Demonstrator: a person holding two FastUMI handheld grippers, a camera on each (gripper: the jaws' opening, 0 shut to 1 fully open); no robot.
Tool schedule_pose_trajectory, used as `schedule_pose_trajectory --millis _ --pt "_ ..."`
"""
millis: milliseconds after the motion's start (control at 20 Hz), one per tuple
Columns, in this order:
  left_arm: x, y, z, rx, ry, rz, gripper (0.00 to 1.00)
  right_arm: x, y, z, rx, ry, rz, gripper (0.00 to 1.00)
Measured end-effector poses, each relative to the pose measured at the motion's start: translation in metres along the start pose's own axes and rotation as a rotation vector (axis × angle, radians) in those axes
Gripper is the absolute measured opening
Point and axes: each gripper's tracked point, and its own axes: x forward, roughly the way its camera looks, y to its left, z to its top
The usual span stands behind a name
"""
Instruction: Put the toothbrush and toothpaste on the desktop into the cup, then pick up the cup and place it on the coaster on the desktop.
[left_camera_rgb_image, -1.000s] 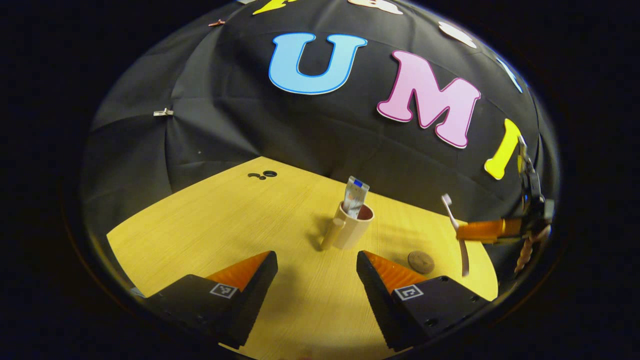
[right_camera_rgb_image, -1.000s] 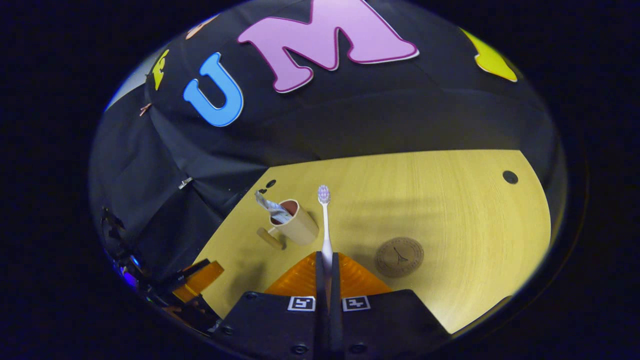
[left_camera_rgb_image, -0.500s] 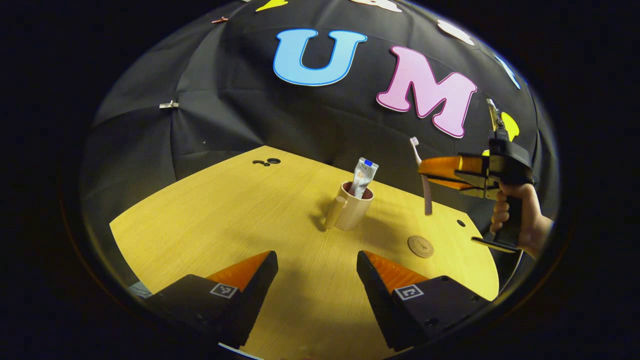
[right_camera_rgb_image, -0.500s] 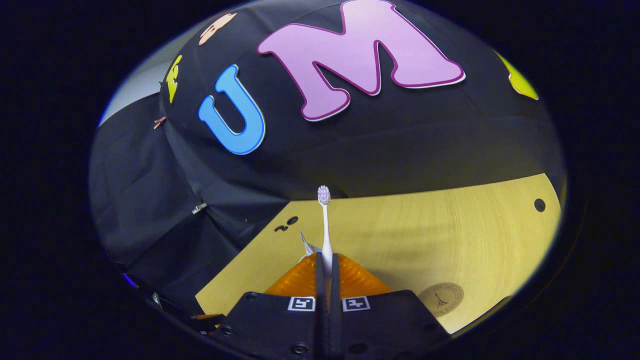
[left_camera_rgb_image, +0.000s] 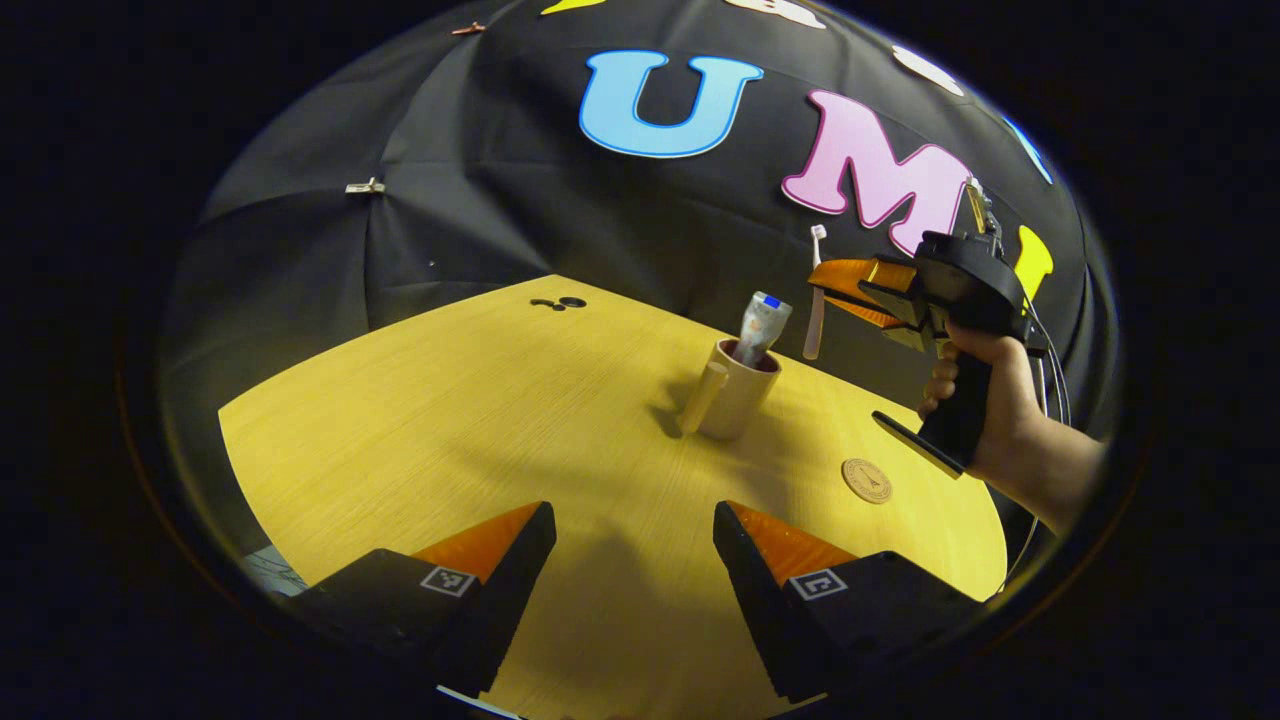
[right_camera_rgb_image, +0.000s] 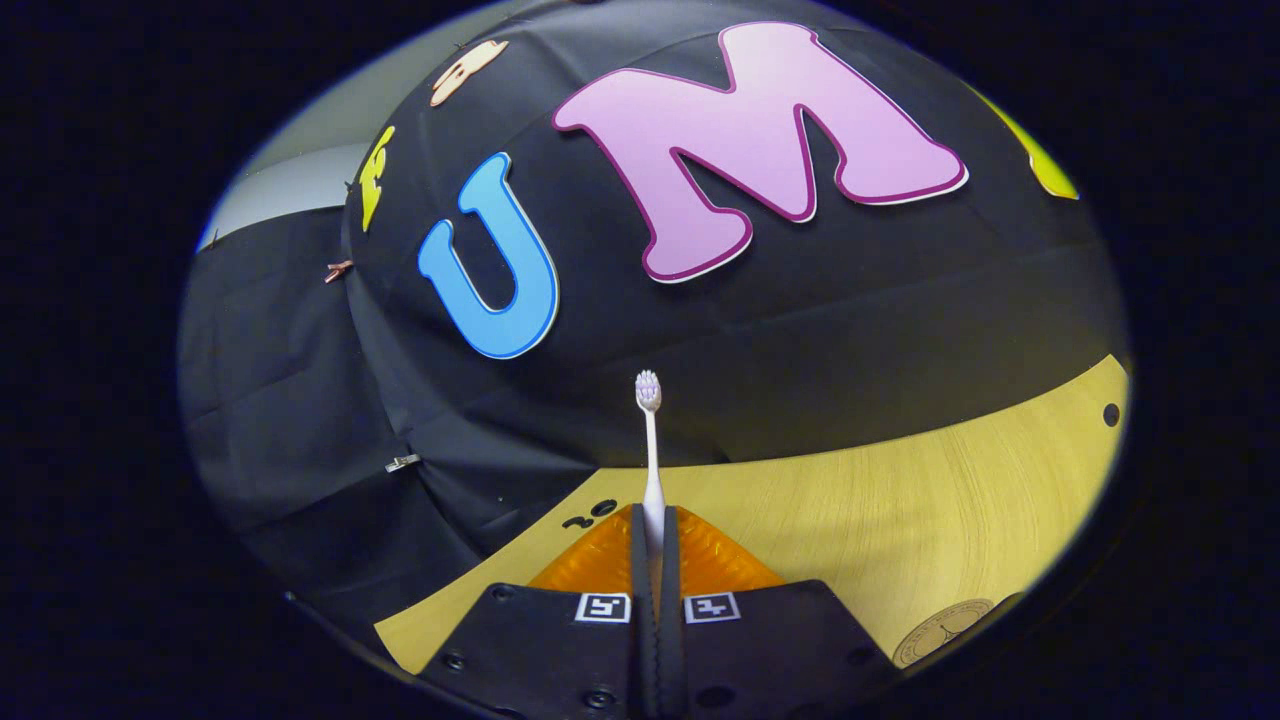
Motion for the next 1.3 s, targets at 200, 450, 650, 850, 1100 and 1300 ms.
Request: schedule_pose_trajectory --millis 200,450,650,850,1100,1300 --pt "0.011 0.013 -0.01 -0.042 -0.003 0.018 0.98 0.013 -0.014 -0.003 0.007 -0.078 -0.018 0.05" --pt "0.027 0.015 -0.021 -0.065 -0.017 0.017 0.98 0.019 -0.03 -0.015 0.018 -0.133 -0.043 0.05" --pt "0.04 0.012 -0.035 -0.083 -0.005 0.011 0.98 0.026 -0.033 -0.019 0.037 -0.189 -0.058 0.05" --pt "0.041 0.009 -0.034 -0.087 -0.024 0.011 0.98 0.029 -0.032 -0.031 0.012 -0.19 -0.066 0.05" --pt "0.041 0.001 -0.015 -0.085 -0.051 0.004 0.98 0.012 -0.044 -0.046 0.023 -0.144 -0.103 0.09" --pt "0.045 -0.003 0.006 -0.038 -0.072 -0.005 0.98 -0.005 -0.056 -0.044 0.026 -0.111 -0.13 0.43"
